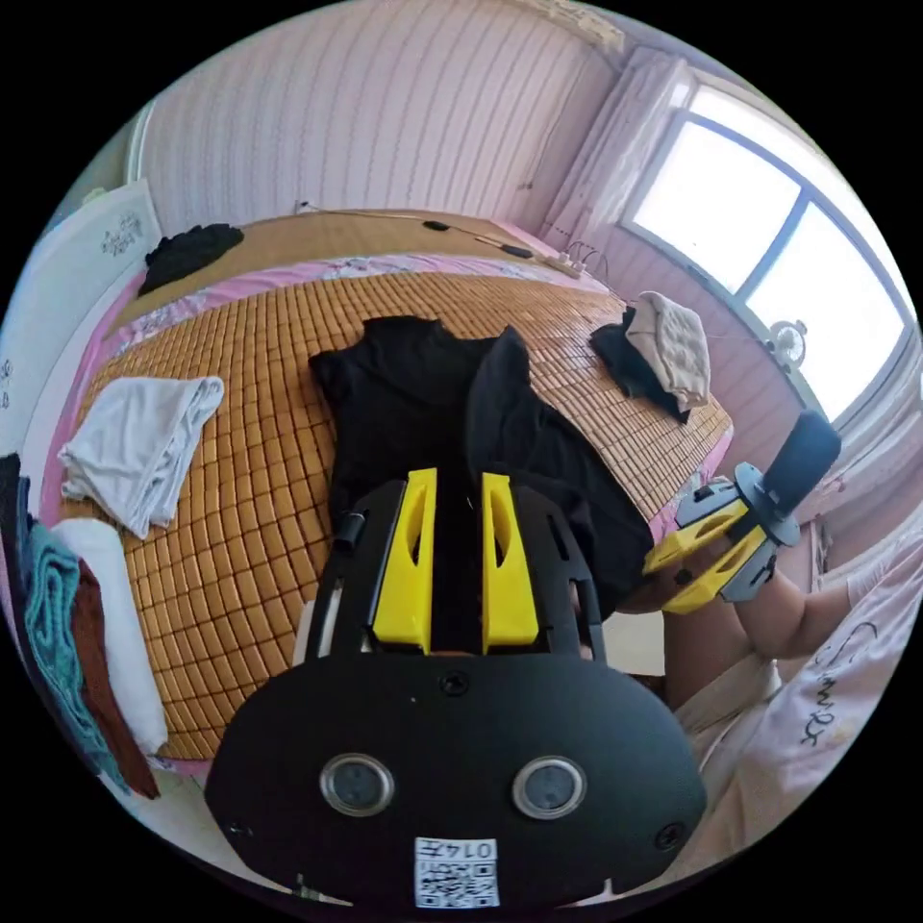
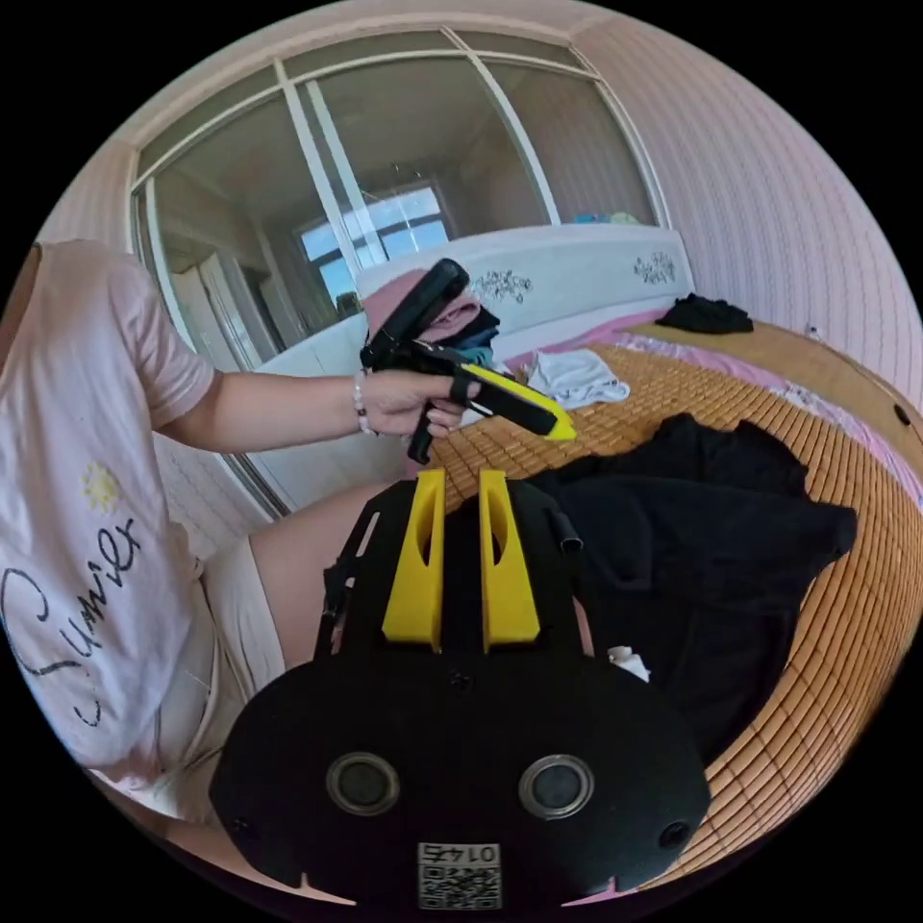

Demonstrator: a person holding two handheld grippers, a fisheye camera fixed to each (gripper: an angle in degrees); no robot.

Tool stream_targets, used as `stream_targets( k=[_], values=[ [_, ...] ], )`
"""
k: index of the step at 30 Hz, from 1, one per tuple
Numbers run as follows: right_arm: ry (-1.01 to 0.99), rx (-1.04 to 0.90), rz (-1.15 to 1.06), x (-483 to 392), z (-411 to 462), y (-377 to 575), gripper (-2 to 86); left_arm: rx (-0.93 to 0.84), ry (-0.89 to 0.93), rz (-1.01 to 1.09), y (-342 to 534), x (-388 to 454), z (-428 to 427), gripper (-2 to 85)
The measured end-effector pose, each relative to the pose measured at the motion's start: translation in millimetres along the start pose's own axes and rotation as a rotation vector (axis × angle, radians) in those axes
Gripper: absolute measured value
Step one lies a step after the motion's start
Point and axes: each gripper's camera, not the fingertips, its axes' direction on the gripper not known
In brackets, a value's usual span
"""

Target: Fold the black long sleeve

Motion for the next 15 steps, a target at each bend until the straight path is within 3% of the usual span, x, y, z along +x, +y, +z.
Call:
stream_targets(
  k=[4, 10, 15],
  values=[
    [-0.017, -0.076, 0.131, 0, 19, 12, 9.1, -0.004, 0.045, -0.085, 50, -26, -18, 6.4],
    [0.221, -0.132, 0.304, 9, 30, 7, 8.2, -0.025, 0.104, 0.001, 78, -13, -21, 5.9],
    [0.267, -0.199, 0.368, 16, 61, -28, 8.5, -0.132, -0.070, 0.154, 71, 7, 3, 9.0]
  ],
)
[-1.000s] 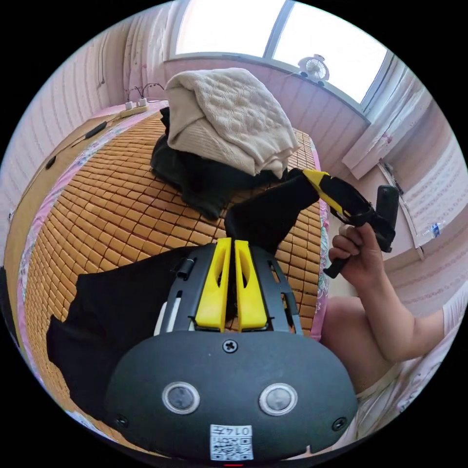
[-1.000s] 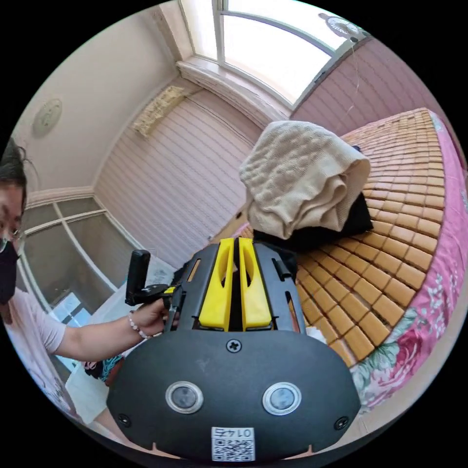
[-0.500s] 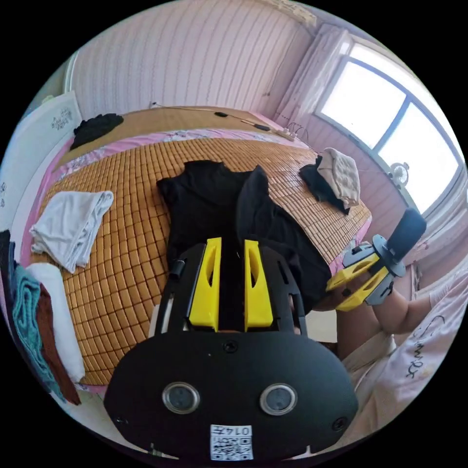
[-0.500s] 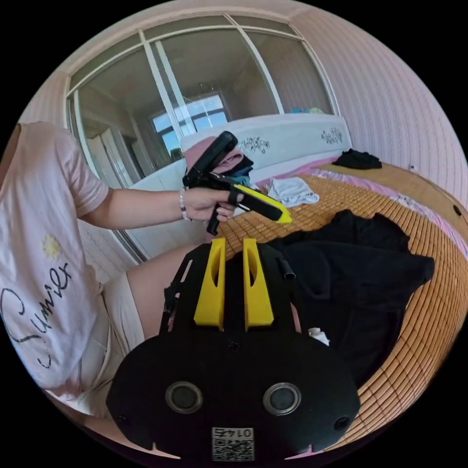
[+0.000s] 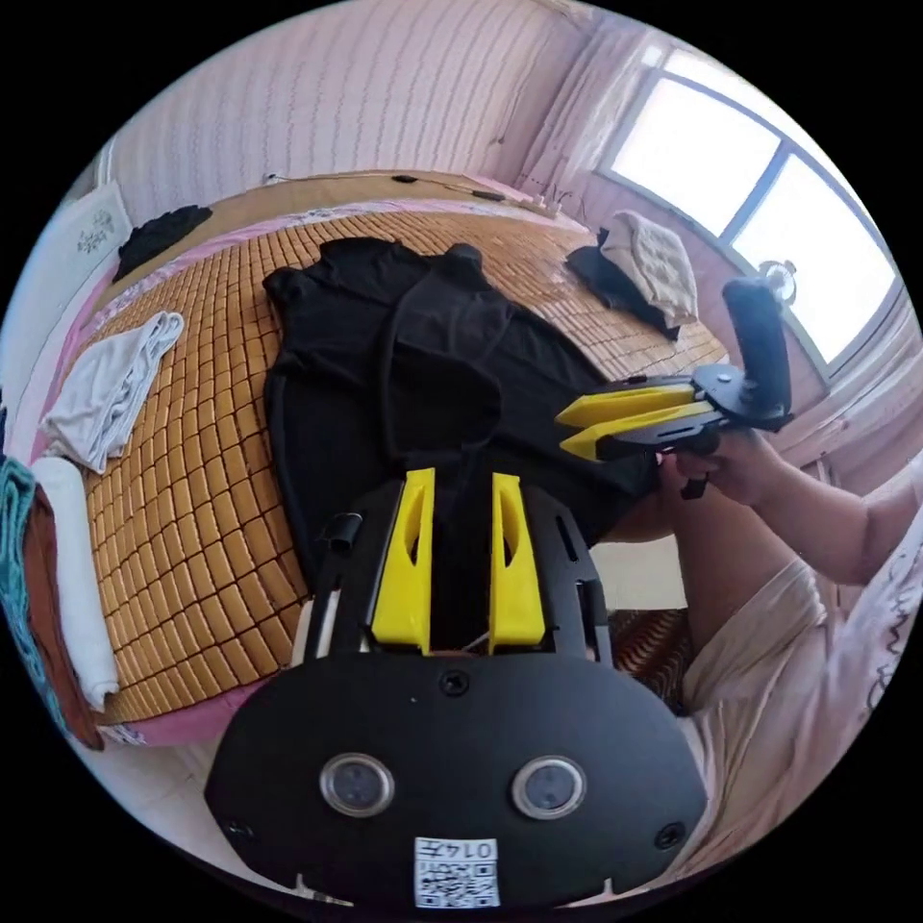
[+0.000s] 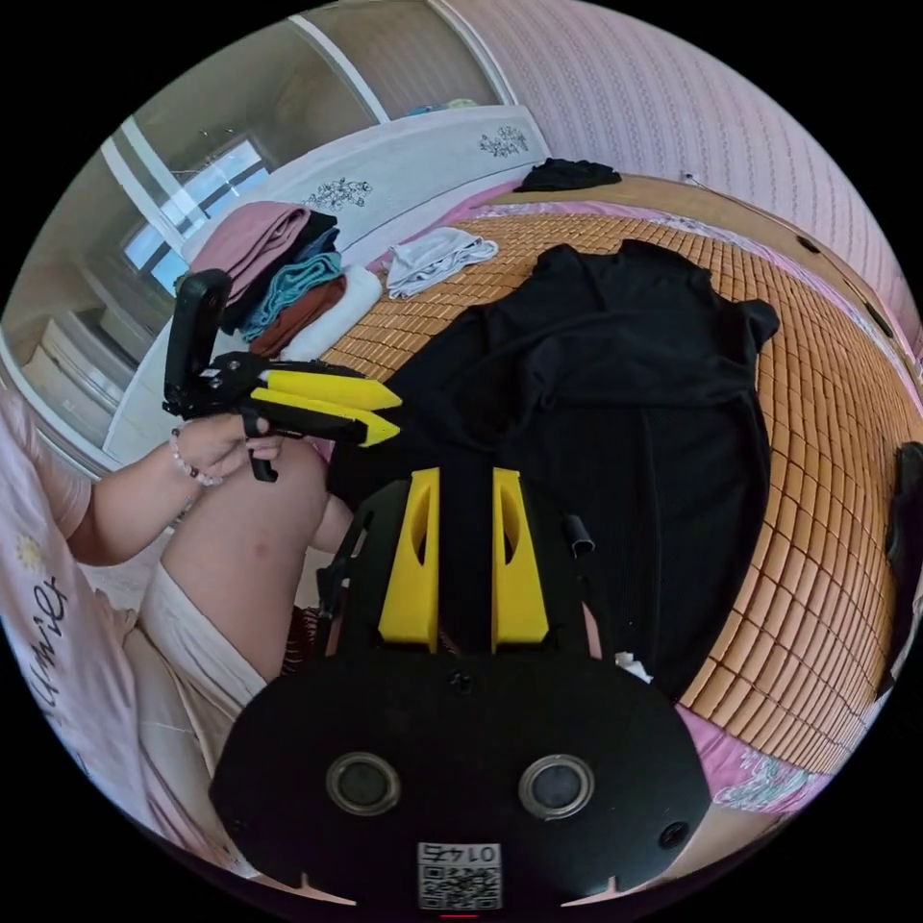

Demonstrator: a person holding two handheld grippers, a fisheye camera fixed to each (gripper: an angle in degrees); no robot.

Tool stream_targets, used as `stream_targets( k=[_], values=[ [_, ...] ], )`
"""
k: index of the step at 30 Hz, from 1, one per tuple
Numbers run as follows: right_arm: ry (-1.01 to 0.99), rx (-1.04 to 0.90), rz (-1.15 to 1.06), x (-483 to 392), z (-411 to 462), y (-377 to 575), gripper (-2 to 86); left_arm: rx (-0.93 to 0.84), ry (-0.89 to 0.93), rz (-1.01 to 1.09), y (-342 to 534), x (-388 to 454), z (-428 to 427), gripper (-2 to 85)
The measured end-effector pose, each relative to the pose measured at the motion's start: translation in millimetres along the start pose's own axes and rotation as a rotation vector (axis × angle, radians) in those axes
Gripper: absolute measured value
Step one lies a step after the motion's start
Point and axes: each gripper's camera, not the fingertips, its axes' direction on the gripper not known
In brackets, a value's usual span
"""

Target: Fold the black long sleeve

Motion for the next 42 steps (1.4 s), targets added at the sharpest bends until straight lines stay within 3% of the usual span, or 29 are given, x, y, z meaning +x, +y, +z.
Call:
stream_targets(
  k=[2, 5, 8, 14, 19, 21, 27, 31, 36, 39, 42],
  values=[
    [0.023, -0.010, -0.009, -9, 4, -12, 8.6, -0.014, -0.047, -0.007, 0, -7, -1, 9.0],
    [0.089, -0.018, -0.094, -35, 13, -31, 8.5, 0.051, 0.065, -0.054, 10, -29, -9, 8.4],
    [0.140, -0.024, -0.166, -58, 28, -54, 8.8, -0.035, 0.160, -0.090, 21, -45, 3, 7.8],
    [0.146, -0.109, -0.165, -72, 68, -104, 9.0, -0.042, 0.237, 0.055, 34, -55, -9, 7.9],
    [0.178, -0.186, -0.170, -77, 71, -121, 3.7, -0.020, 0.403, 0.164, 45, -69, -27, 7.6],
    [0.151, -0.198, -0.187, -81, 54, -121, 1.0, 0.007, 0.457, 0.093, 48, -91, -33, 6.8],
    [0.137, -0.287, -0.189, -83, 32, -106, -0.5, 0.086, 0.362, -0.102, 54, -130, -51, 7.6],
    [0.211, -0.202, -0.174, -85, 21, -117, 0.7, 0.034, 0.272, -0.119, 52, -133, -52, 8.5],
    [0.197, -0.158, -0.205, -95, 33, -149, 8.7, -0.066, 0.188, -0.040, 43, -123, -48, 5.0],
    [0.222, -0.337, -0.184, -87, 59, -157, 6.4, -0.074, 0.189, -0.041, 41, -130, -55, 0.3],
    [0.217, -0.269, -0.196, -89, 35, -161, 1.8, -0.024, 0.244, -0.071, 44, -143, -68, -0.7]
  ],
)
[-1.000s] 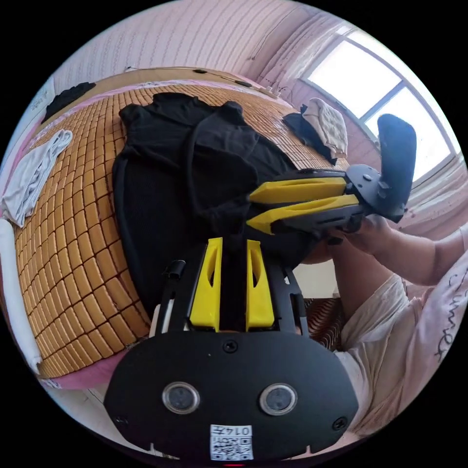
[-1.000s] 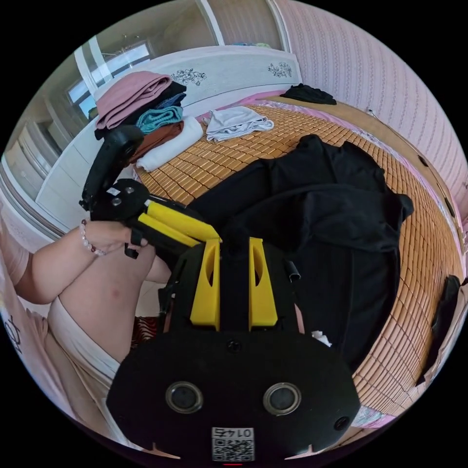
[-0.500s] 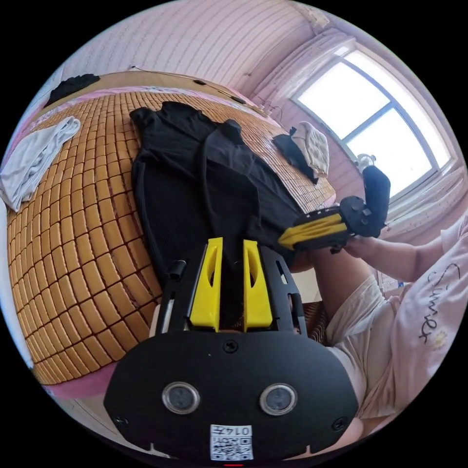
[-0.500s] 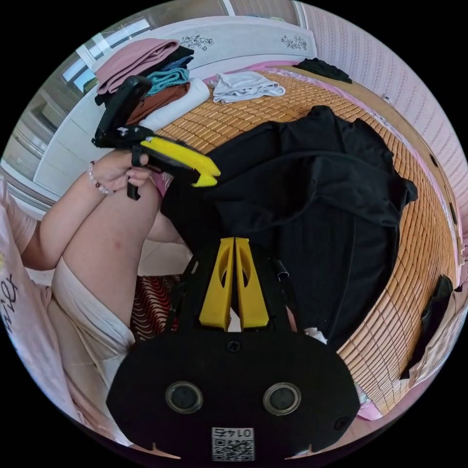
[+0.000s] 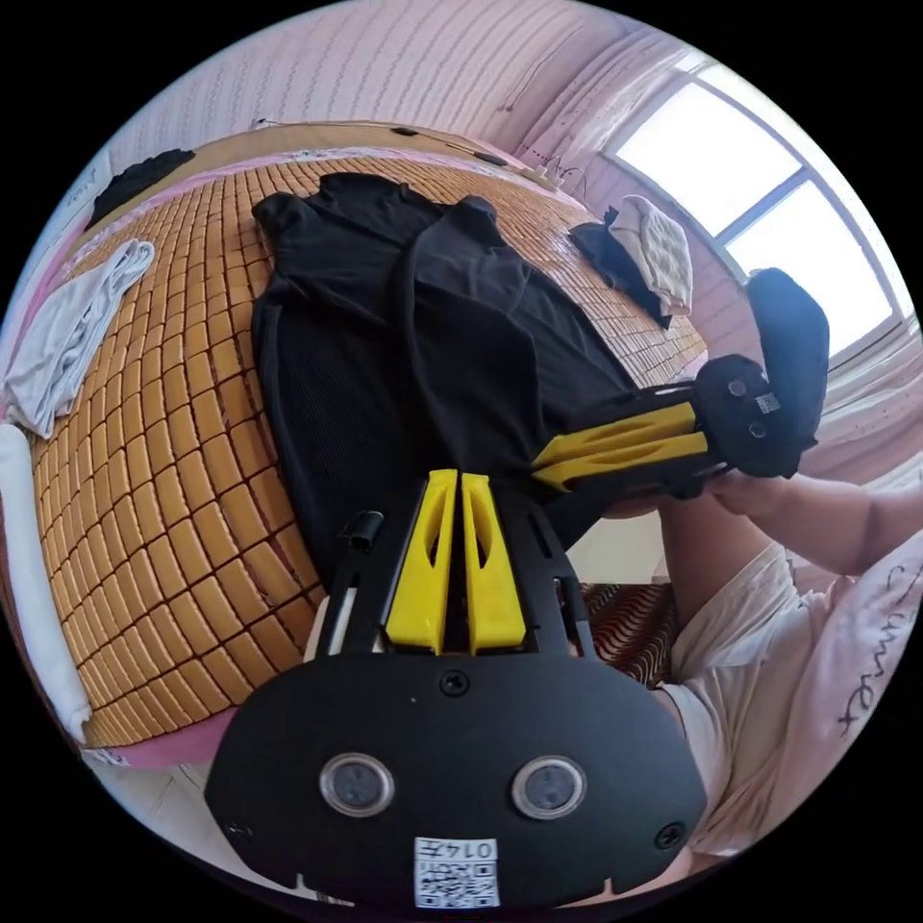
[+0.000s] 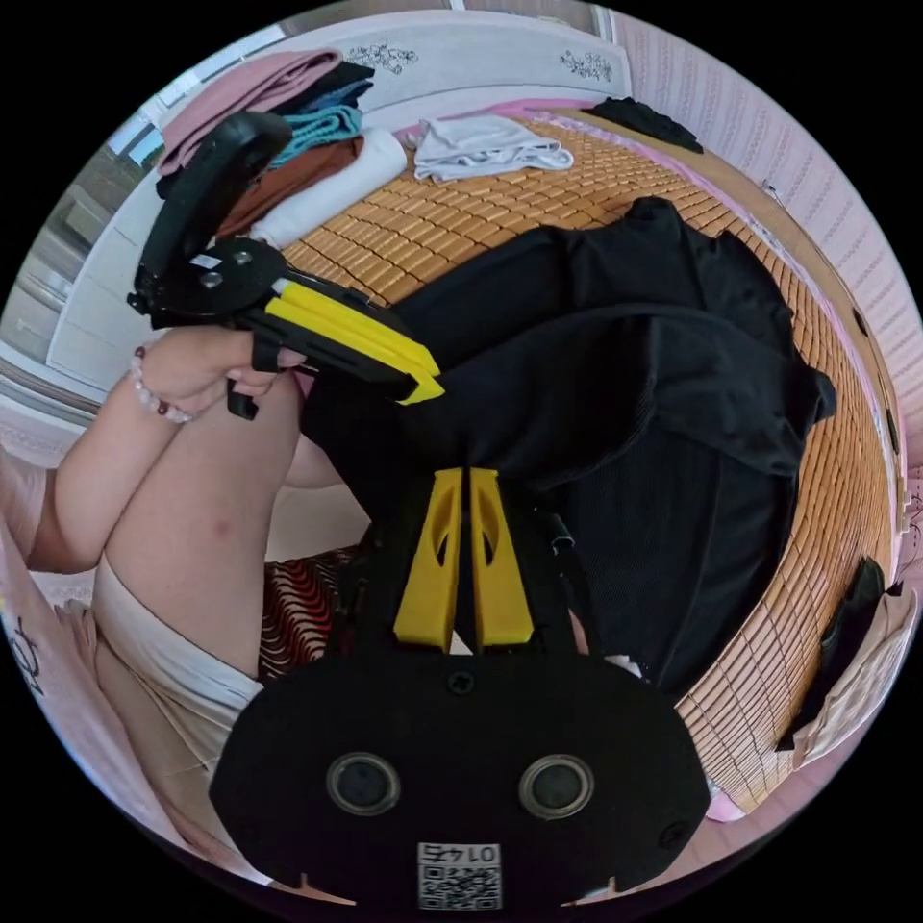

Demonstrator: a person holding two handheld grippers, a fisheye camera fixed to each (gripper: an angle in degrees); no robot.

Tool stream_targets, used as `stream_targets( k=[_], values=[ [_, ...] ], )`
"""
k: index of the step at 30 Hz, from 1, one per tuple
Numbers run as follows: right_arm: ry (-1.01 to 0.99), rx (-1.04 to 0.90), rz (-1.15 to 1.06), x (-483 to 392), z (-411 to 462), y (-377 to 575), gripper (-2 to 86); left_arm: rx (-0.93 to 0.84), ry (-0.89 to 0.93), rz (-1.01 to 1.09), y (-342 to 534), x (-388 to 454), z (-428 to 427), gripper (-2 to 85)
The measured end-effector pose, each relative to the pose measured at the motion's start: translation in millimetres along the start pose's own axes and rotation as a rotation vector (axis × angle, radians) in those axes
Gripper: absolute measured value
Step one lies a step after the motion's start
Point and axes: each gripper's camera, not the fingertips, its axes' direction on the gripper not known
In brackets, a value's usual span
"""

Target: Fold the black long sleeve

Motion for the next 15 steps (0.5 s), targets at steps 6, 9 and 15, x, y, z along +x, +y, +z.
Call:
stream_targets(
  k=[6, 9, 15],
  values=[
    [-0.013, 0.144, -0.062, -3, -55, 5, 0.2, 0.206, 0.169, -0.076, 8, -21, -51, -1.0],
    [-0.066, 0.204, -0.081, -5, -76, -3, 0.1, 0.295, 0.159, -0.102, 12, -31, -75, -1.0],
    [-0.127, 0.176, -0.124, -8, -75, -35, 0.4, 0.330, 0.081, -0.207, 16, -55, -102, -1.0]
  ],
)
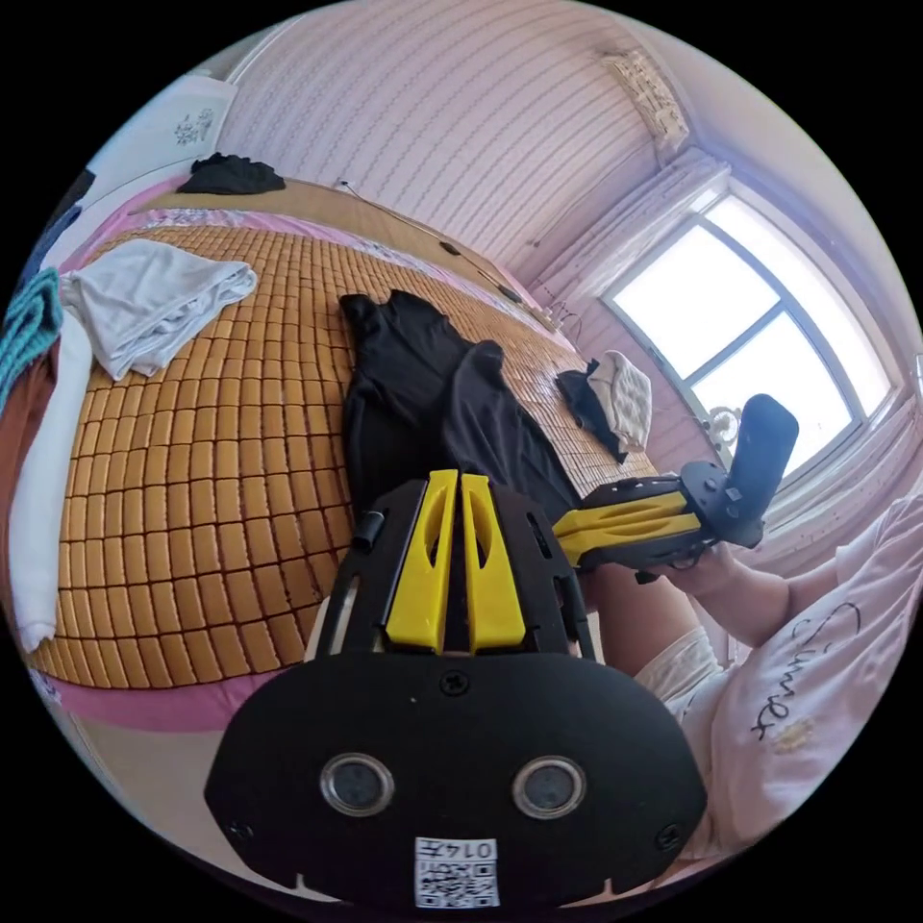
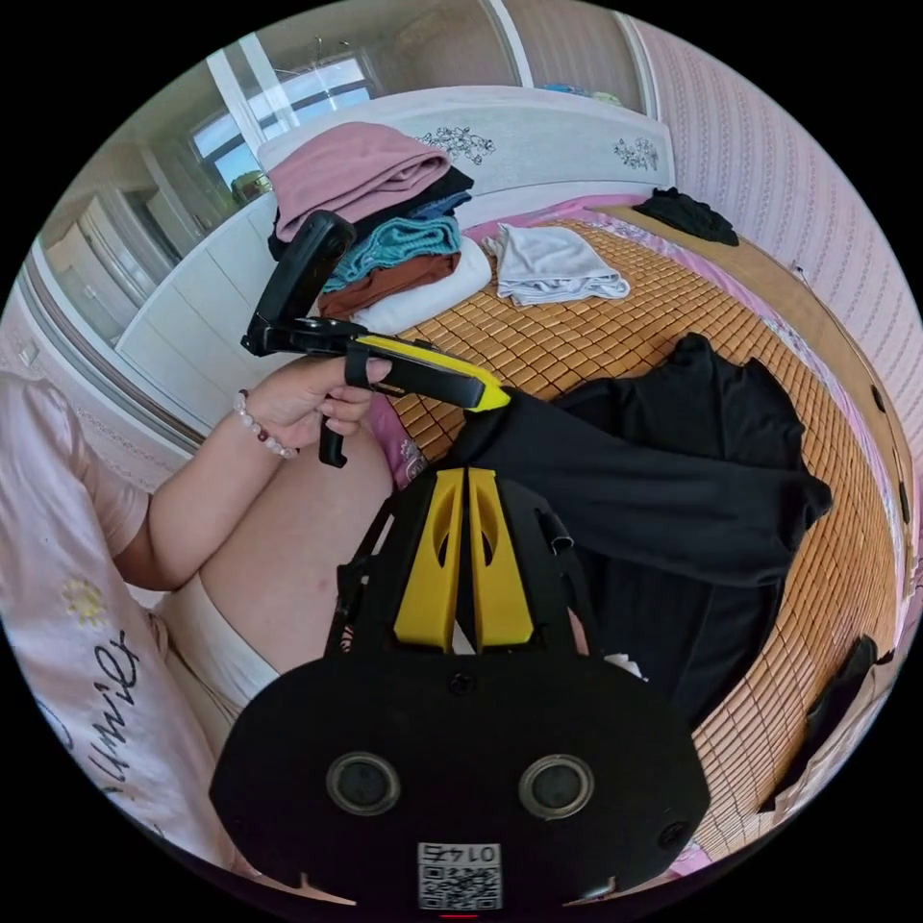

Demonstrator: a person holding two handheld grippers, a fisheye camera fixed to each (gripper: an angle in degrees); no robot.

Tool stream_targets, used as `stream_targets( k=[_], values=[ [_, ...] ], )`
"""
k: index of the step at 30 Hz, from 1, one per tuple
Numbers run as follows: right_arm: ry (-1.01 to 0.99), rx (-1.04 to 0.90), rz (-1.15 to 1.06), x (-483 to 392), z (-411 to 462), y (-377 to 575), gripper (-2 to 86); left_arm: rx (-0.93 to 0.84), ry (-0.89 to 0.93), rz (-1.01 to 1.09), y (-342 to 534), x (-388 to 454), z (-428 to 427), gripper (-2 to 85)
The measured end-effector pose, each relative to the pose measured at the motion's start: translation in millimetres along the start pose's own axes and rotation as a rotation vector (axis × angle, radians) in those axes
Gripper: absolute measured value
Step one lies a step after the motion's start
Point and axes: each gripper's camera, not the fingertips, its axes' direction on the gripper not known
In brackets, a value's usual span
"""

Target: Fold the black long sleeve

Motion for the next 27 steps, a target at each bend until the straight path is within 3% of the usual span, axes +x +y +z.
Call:
stream_targets(
  k=[6, 10, 17, 22, 27],
  values=[
    [-0.065, -0.141, 0.077, 26, 34, 2, 2.4, -0.179, -0.062, -0.141, -5, -33, 19, -0.9],
    [-0.107, -0.150, 0.099, 45, 22, 23, 5.2, -0.093, -0.103, -0.098, -12, -29, 0, -0.3],
    [0.224, -0.105, 0.146, 150, -39, 55, 10.7, 0.022, -0.056, -0.088, -41, -39, -23, 3.6],
    [0.305, 0.019, 0.403, 272, -76, 59, 13.4, 0.127, 0.068, -0.050, -110, -69, -5, 5.1],
    [0.248, 0.141, 0.723, 386, -81, 77, 14.1, 0.098, 0.169, -0.224, -190, -114, 51, 7.1]
  ],
)
